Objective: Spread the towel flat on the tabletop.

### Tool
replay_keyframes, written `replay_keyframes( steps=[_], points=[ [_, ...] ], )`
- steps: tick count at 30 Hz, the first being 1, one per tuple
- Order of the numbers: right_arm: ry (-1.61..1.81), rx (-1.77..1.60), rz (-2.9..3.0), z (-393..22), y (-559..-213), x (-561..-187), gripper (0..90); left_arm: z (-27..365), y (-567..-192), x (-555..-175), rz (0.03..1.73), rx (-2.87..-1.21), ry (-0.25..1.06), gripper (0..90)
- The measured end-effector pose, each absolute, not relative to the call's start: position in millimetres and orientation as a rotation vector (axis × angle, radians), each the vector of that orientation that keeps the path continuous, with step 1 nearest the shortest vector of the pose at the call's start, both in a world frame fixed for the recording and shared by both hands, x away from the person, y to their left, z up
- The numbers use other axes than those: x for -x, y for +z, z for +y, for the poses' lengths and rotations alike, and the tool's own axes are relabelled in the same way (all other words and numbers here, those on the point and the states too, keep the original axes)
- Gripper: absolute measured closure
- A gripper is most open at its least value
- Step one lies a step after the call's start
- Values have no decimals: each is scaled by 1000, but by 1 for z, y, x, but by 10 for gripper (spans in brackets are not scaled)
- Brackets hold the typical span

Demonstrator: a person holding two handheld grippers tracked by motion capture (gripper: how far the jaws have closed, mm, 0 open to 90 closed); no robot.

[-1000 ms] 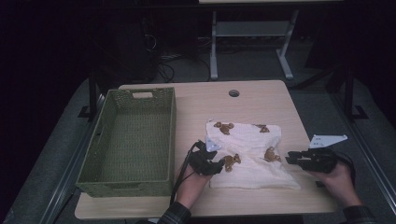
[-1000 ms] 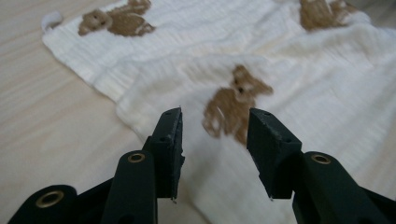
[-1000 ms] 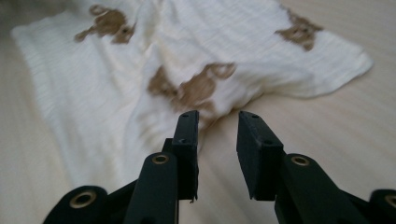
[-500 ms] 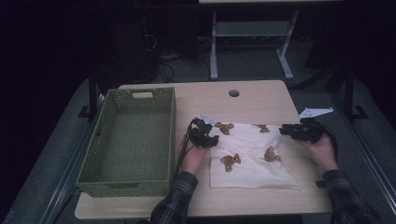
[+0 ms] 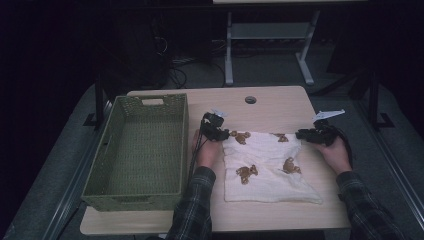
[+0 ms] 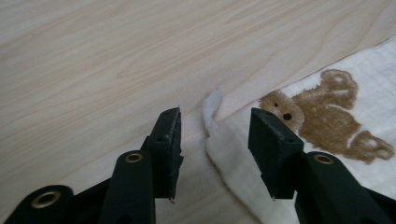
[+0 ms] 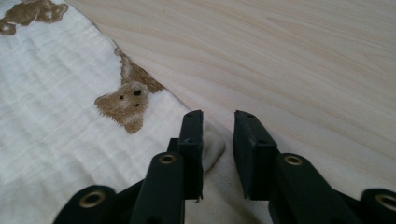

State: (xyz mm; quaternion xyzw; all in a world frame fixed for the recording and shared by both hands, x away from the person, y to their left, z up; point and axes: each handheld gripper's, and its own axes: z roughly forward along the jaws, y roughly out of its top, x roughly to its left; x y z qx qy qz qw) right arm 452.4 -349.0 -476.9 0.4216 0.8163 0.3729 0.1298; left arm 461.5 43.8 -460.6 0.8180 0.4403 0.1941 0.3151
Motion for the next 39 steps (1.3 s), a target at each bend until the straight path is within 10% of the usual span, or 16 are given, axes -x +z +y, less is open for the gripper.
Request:
replay_keyframes(
  steps=[12,30,39],
  points=[
    [1074,-1192,2389,-347,-475,-452,866,44,-466,-466,1161,-2134,489,863],
    [998,-1235,2354,-338,-448,-498,863,47,-460,-487,1201,-2062,526,860],
    [1023,-1254,2351,-335,-455,-500,667,49,-465,-491,1210,-2065,488,613]
  ],
)
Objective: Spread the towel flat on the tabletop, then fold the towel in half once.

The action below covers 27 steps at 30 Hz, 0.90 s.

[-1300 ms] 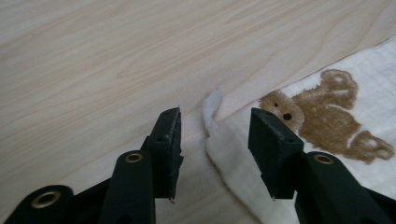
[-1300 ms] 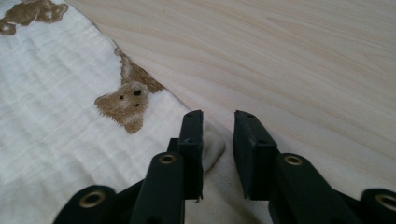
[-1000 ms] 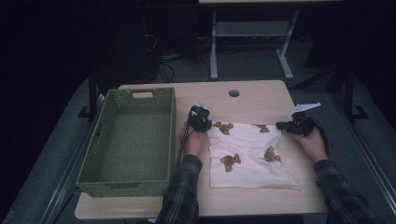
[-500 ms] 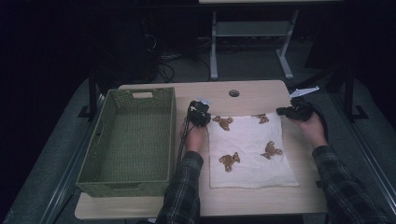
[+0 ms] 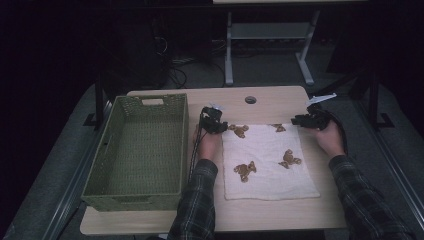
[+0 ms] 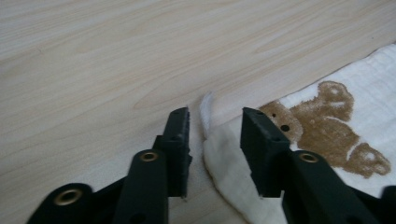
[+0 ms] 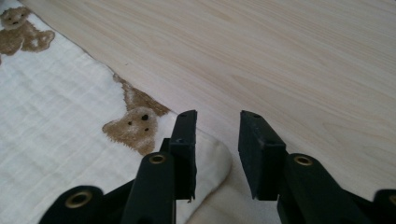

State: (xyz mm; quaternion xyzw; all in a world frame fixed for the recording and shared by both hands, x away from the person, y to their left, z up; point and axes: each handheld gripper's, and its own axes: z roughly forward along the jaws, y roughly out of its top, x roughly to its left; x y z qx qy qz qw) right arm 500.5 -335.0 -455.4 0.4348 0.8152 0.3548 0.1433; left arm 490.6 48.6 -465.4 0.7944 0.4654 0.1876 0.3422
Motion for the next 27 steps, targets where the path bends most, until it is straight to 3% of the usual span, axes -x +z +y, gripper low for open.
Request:
replay_keyframes(
  steps=[5,11,16,23,27],
  points=[
    [1057,-1262,2347,-337,-460,-503,644,50,-468,-492,1213,-2066,478,540],
    [1038,-1292,2367,-335,-469,-508,659,50,-473,-494,1213,-2067,470,541],
    [1032,-1310,2364,-336,-473,-508,719,50,-471,-493,1208,-2088,474,632],
    [1048,-1308,2380,-336,-474,-508,829,49,-470,-494,1205,-2089,433,834],
    [1033,-1300,2387,-336,-473,-507,855,49,-470,-493,1210,-2087,426,859]
  ],
)
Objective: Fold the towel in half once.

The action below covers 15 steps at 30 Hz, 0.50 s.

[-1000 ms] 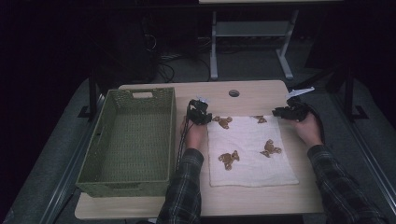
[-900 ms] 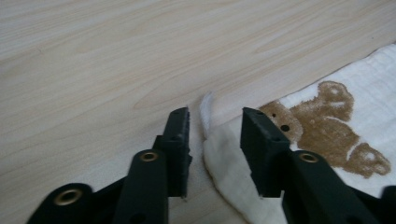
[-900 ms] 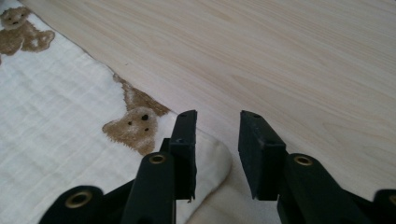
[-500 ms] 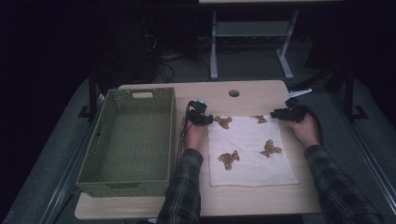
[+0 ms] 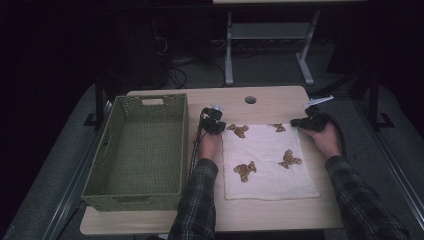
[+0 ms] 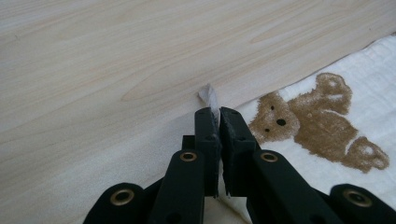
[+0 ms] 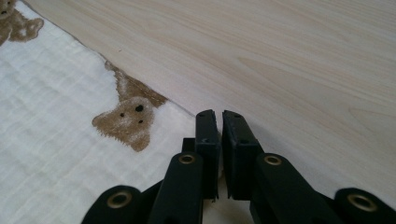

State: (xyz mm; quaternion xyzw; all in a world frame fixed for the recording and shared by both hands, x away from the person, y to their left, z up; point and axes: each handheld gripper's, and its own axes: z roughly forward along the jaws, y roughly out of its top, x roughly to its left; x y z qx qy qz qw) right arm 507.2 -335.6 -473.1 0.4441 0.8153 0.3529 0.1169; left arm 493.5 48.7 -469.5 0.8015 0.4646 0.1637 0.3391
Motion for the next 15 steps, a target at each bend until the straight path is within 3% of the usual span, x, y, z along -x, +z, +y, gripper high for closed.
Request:
replay_keyframes(
  steps=[15],
  points=[
    [1132,-1266,2295,-348,-433,-510,869,42,-428,-493,1188,-1961,515,863]
  ],
)
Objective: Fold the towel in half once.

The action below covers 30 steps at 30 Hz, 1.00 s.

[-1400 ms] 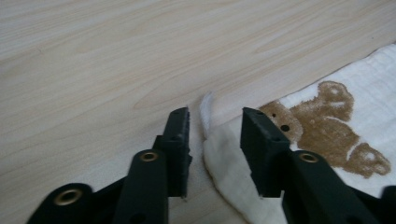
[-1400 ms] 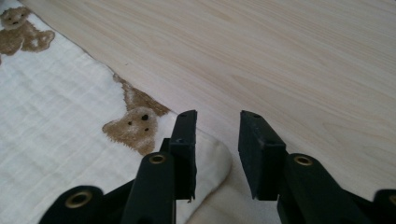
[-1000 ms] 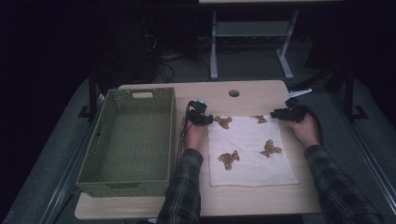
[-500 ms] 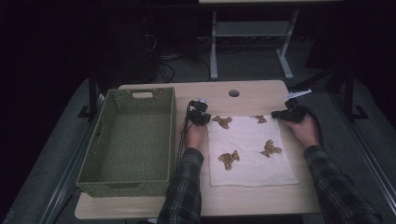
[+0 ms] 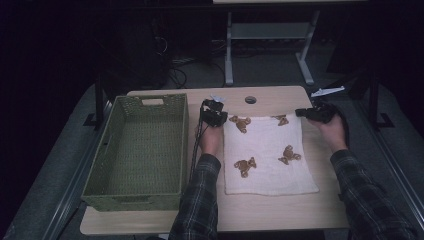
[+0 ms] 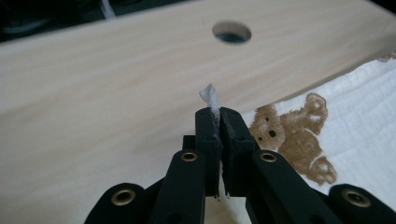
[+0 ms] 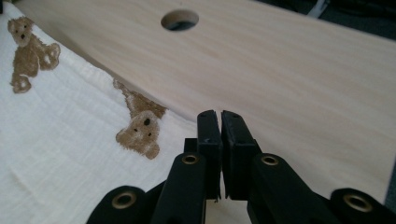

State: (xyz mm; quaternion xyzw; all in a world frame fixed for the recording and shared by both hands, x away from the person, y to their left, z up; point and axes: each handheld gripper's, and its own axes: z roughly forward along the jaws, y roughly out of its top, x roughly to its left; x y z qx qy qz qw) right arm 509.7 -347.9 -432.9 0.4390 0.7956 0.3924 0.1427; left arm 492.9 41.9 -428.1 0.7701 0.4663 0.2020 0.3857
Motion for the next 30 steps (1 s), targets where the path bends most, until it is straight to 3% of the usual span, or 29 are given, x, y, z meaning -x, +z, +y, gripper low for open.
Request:
replay_keyframes(
  steps=[9,30],
  points=[
    [1204,-1223,2243,-357,-408,-505,870,41,-400,-487,1146,-1939,555,863],
    [1288,-1110,2289,-364,-418,-441,870,52,-402,-422,1051,-1999,555,865]
  ],
)
